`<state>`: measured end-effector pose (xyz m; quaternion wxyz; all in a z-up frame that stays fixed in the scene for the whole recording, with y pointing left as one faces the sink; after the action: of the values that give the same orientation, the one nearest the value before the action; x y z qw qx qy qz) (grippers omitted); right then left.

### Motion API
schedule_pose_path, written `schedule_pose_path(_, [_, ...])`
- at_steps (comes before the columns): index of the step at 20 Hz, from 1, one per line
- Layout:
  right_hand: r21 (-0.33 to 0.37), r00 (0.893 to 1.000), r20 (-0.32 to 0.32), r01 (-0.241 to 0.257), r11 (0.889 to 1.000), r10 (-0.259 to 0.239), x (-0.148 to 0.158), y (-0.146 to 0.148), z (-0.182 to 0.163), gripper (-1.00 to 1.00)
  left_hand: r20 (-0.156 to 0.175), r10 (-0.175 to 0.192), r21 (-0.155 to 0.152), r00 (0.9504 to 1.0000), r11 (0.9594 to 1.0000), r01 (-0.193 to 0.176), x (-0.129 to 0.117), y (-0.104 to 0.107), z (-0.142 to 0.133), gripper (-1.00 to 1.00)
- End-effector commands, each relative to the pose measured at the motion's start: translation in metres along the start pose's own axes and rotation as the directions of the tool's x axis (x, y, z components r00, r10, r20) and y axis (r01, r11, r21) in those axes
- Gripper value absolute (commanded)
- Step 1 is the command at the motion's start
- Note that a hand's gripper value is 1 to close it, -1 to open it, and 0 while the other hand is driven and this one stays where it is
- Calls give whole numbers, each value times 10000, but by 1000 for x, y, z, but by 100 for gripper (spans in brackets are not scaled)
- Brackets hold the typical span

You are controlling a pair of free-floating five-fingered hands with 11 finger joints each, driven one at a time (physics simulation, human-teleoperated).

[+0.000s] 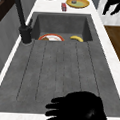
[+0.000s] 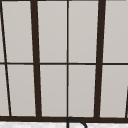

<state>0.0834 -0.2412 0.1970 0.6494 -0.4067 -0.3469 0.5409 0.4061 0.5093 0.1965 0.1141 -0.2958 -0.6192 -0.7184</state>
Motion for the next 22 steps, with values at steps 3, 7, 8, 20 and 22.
schedule_pose_path(3, [0, 10000, 0, 0, 10000, 0, 0, 0, 0, 0, -68, 128, -117, 9999, 9998, -129, -1, 0, -2, -100])
schedule_pose_path(7, [0, 10000, 0, 0, 10000, 0, 0, 0, 0, 0, -392, 111, 280, 9992, 9996, -100, -4, 2, -11, -100])
schedule_pose_path(8, [0, 10000, 0, 0, 10000, 0, 0, 0, 0, 0, -764, 158, 533, 9970, 9985, -118, -3, -3, -14, -100])
schedule_pose_path(20, [0, 10000, 0, 0, 10000, 0, 0, 0, 0, 0, -933, 1069, 877, 9899, 9912, -988, -20, -33, -17, -100])
schedule_pose_path(22, [0, 10000, 0, 0, 10000, 0, 0, 0, 0, 0, -934, 1220, 923, 9881, 9892, -1135, -23, -38, -18, -100])
